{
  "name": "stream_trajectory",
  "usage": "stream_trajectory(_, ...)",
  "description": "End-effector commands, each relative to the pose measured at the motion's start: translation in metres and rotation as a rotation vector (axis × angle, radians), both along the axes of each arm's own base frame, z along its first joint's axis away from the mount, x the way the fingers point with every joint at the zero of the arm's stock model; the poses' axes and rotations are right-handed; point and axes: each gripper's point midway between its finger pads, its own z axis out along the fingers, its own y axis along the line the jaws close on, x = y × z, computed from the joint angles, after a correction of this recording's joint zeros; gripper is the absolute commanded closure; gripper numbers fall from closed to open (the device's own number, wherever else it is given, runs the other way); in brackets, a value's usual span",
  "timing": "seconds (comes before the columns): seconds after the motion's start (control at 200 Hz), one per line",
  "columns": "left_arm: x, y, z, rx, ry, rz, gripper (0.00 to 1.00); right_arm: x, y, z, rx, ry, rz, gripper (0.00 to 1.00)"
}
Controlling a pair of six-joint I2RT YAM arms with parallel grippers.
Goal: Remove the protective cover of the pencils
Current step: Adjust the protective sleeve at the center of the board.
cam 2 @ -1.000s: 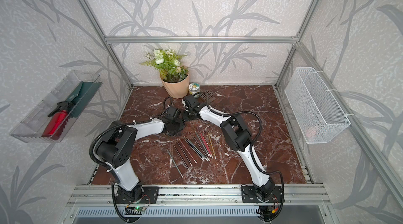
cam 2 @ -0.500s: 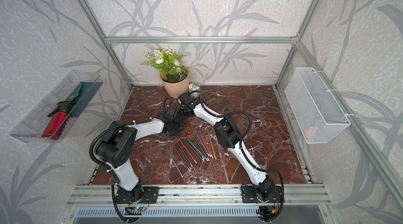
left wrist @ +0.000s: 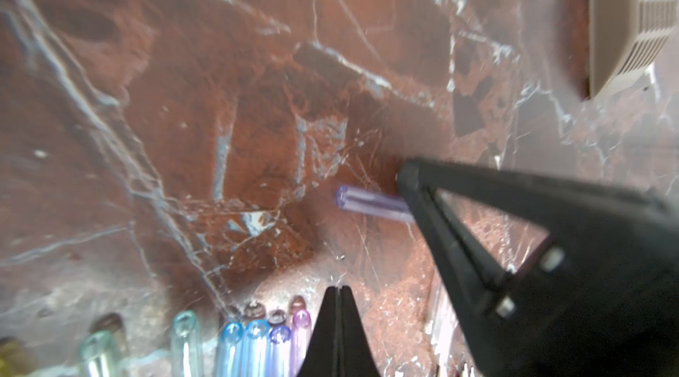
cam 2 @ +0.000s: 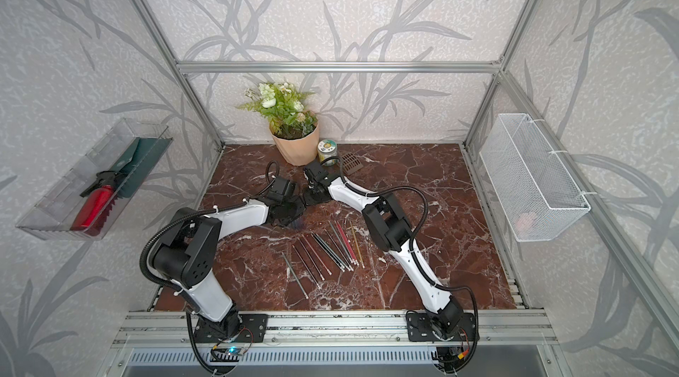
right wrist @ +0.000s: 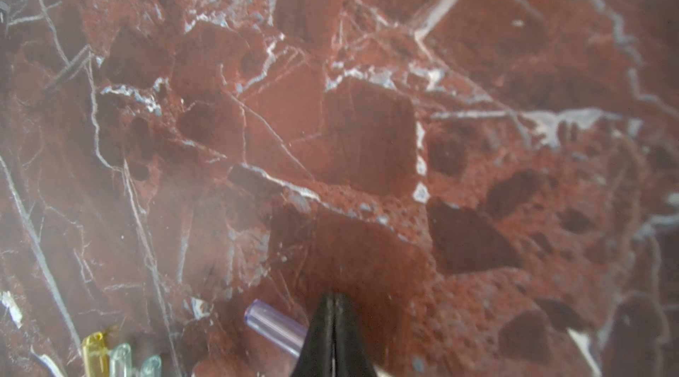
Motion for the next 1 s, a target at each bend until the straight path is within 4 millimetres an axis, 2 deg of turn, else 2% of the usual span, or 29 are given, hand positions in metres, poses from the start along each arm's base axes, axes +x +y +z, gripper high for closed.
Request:
stream_trajectory(0.0,0.003,0.009,0.007,0.021,-0.025,0.035,1.00,-0.014,-0.009,-0.004,-0.031,0.037,-0.012,0.92)
stream_trajectory(0.28,0.016,0.021,0.004,0.053,-0.022,0.073,1.00,-0.026,-0.009,-0.005,-0.016,0.047,-0.009,0.92)
stream_trajectory(0.61,0.023,0.019,-0.004,0.056,0.000,0.070,1.00,-0.044,-0.012,0.005,-0.003,0.041,-0.014,0.92)
stream_trajectory(0.995,0.026,0.015,-0.011,0.046,0.016,0.065,1.00,-0.067,-0.011,0.002,0.009,0.061,-0.003,0.92)
